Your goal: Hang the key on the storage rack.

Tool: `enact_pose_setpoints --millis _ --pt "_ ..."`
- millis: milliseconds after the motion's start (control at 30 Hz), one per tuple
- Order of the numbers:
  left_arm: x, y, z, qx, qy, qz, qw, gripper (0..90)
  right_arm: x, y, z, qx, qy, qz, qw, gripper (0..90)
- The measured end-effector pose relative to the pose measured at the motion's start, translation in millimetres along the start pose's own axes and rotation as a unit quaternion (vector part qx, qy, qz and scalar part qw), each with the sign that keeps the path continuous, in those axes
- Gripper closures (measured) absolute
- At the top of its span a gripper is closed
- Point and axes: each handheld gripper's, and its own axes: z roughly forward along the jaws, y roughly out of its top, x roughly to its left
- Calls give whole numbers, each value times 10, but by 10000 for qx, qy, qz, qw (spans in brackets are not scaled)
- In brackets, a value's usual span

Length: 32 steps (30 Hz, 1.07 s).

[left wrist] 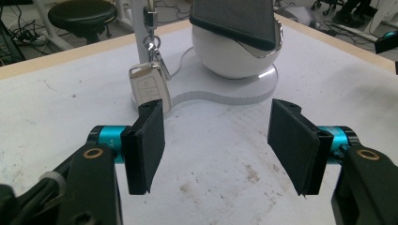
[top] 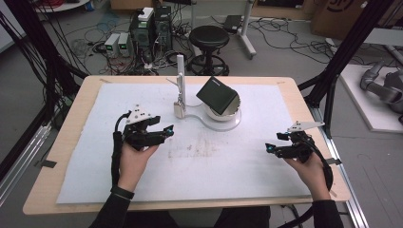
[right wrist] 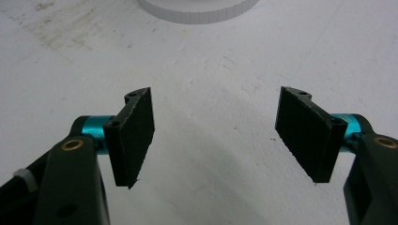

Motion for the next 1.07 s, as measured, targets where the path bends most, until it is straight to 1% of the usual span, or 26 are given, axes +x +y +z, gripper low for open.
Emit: enact_pose_setpoints --millis 133,333,400,467,633,833,1067 --pt "20 -12 -16 -7 -4 20 10000 365 28 19 -14 -7 -41 -16 10000 291" --pt "70 -39 -33 -4 33 -89 10000 363 36 24 13 22 -27 -46 10000 291" --pt "81 -42 -30 9 35 -73 10000 362 32 18 19 41 -8 -11 10000 291" --pt "81 -47 -19 13 29 -101 9999 361 21 16 22 22 -14 -37 10000 291" --pt "82 -59 2 77 26 -78 9999 360 13 14 12 18 -24 1 10000 291" --pt "79 -58 1 57 22 -97 9999 360 15 16 14 26 -23 -11 10000 291" --pt "91 -63 -8 91 50 -89 9999 357 -3 15 21 12 -19 -6 10000 286"
